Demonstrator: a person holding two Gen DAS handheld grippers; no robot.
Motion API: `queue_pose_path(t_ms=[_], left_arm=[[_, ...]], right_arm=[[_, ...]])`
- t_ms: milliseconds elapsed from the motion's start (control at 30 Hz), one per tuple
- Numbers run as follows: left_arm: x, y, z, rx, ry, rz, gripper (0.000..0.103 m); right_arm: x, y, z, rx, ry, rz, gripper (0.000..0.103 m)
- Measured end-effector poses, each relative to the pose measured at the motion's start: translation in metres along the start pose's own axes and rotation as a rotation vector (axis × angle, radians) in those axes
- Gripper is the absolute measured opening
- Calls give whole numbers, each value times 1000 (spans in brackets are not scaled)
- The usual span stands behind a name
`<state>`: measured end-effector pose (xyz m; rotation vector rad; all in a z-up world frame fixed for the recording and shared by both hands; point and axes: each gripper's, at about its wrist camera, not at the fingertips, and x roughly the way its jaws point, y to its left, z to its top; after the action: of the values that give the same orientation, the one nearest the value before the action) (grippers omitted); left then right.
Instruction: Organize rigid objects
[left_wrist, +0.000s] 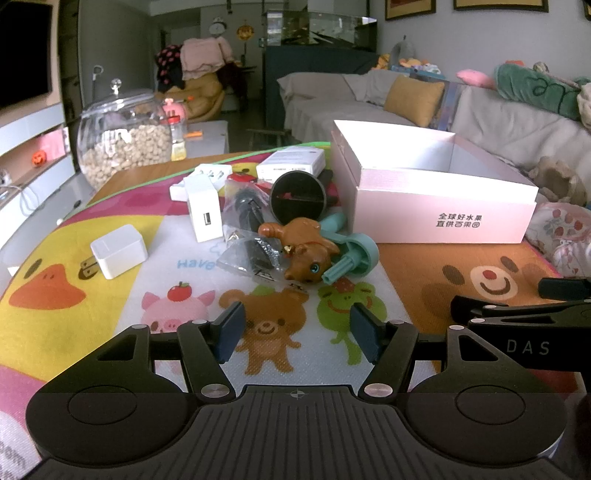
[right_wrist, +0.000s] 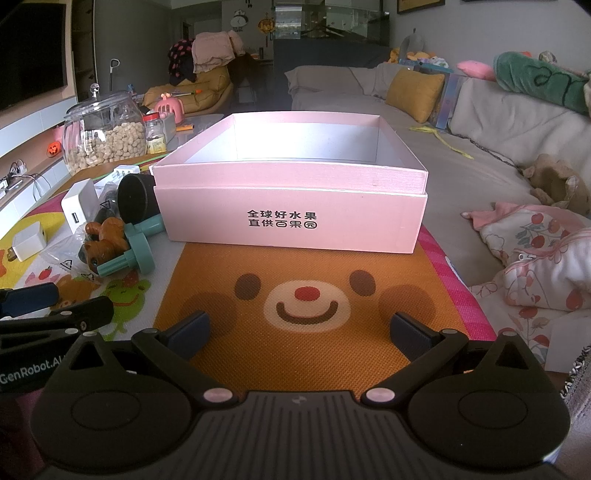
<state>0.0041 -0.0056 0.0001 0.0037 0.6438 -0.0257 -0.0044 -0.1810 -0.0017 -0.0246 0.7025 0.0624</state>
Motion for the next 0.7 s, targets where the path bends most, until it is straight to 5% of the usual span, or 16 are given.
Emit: queue_pose_path(t_ms=[700], left_arm=[[1, 0, 0, 8, -1, 6, 68]], right_arm=[[0, 0, 0, 0, 0, 0, 103]])
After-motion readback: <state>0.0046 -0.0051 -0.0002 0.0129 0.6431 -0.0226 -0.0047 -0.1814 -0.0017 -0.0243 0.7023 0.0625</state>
